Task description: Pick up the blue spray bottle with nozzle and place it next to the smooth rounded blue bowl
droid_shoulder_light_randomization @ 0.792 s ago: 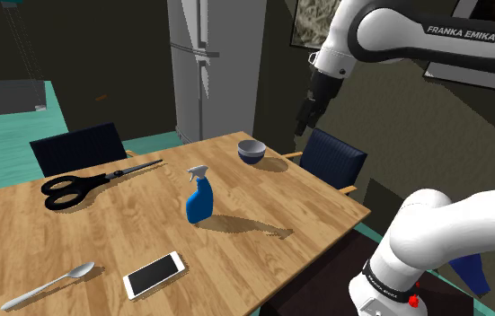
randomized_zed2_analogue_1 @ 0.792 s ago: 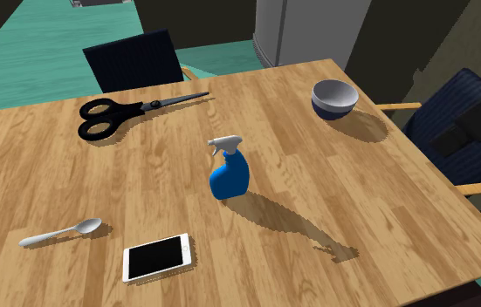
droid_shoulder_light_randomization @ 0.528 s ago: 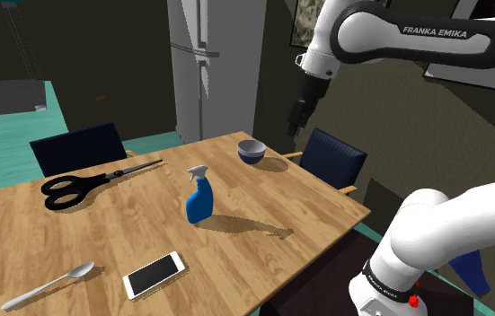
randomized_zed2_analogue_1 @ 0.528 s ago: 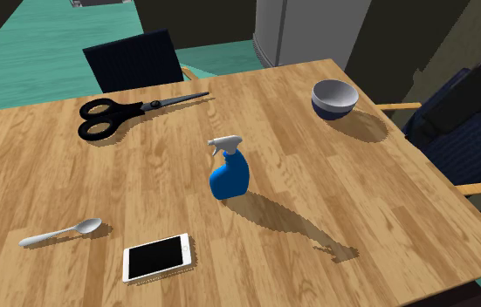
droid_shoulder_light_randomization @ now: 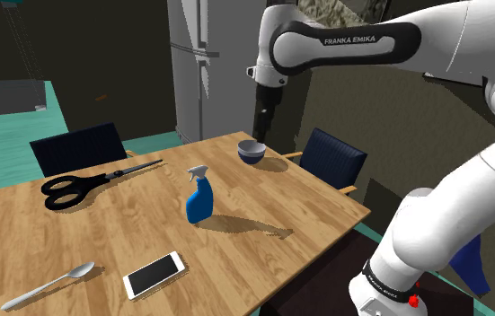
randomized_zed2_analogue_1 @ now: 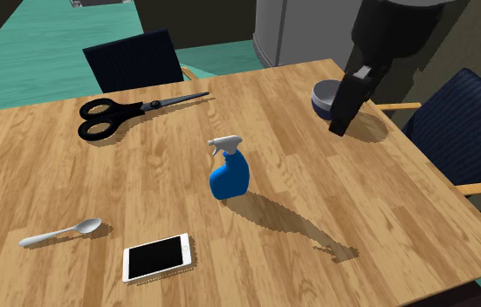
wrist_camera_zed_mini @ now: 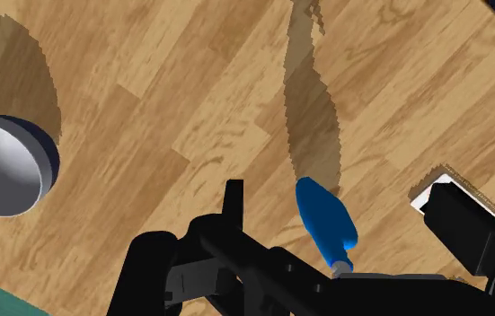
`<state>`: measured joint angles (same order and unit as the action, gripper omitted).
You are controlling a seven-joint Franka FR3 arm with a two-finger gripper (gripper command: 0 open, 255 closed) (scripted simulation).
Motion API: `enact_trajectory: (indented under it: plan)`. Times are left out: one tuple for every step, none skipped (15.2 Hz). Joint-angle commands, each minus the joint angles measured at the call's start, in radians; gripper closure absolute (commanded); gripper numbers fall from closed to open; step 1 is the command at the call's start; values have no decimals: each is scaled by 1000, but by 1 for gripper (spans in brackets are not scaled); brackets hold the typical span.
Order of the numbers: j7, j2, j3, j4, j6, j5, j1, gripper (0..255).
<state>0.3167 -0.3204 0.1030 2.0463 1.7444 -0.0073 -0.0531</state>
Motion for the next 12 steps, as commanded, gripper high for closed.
enact_trajectory:
  plan:
    - [35, 85, 20, -50, 6, -29, -14, 0]
    - [51, 128, 29, -80, 6, -44, -21, 0]
    - [66, 171, 39, -110, 4, -61, -28, 0]
    - [81, 213, 48, -141, 1, -78, -35, 0]
    - [96, 255, 58, -171, -2, -96, -43, 0]
    - [110, 297, 67, -202, -6, -115, -51, 0]
    - [124, 339, 77, -233, -11, -134, -60, 0]
    - [137, 380, 85, -264, -16, -154, -69, 0]
    - [151, 421, 94, -296, -22, -174, -79, 0]
    - [164, 461, 102, -327, -28, -195, -90, 0]
    - [178, 502, 110, -358, -35, -216, -101, 0]
    - [191, 542, 117, -390, -43, -237, -113, 0]
